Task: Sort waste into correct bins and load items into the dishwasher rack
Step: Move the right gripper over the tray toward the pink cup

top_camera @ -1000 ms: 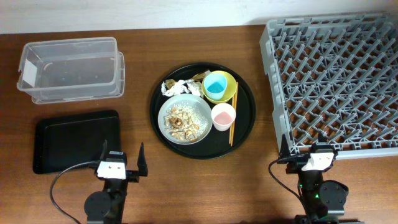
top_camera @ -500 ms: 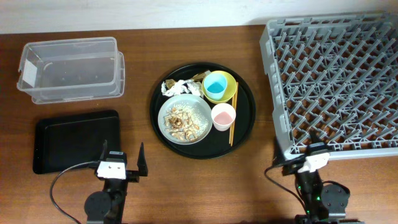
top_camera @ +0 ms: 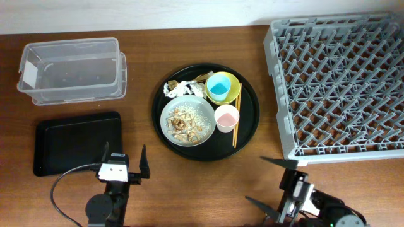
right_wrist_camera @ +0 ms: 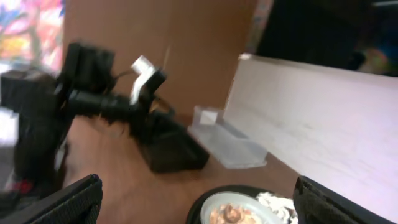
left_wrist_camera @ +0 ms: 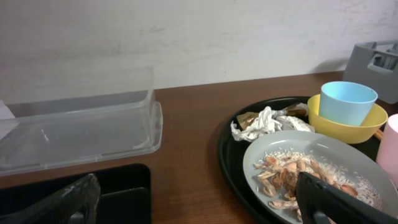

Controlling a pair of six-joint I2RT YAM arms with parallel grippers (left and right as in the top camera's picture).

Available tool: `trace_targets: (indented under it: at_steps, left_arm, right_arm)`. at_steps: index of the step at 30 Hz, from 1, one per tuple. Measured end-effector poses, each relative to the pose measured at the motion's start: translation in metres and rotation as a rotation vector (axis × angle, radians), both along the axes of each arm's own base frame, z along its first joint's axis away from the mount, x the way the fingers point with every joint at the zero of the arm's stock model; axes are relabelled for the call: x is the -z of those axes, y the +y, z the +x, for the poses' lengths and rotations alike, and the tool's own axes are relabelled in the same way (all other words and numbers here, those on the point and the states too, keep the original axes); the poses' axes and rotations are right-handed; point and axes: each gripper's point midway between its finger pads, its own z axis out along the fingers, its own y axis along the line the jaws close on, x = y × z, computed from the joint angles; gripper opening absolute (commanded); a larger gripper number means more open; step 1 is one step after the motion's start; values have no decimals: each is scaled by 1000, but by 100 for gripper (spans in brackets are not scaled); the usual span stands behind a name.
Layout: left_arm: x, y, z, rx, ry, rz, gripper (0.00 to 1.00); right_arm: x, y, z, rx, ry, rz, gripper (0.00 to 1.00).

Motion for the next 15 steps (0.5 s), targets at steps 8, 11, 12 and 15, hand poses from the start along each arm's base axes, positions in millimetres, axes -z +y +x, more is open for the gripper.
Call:
trace_targets:
  at_steps: [8,11,12,15]
  left_arm:
    - [0,0,0,0,0,0,99]
    - [0,0,0,0,0,0,99]
    - [0,0,0,0,0,0,99]
    - [0,0,0,0,0,0,99]
  right_arm:
    - [-55,-31,27,238,27,221,98]
    - [-92,-39,30,302,1,246,98]
    - [-103,-41,32,319,2,244,98]
    - [-135,-44,47,369,25,202,98]
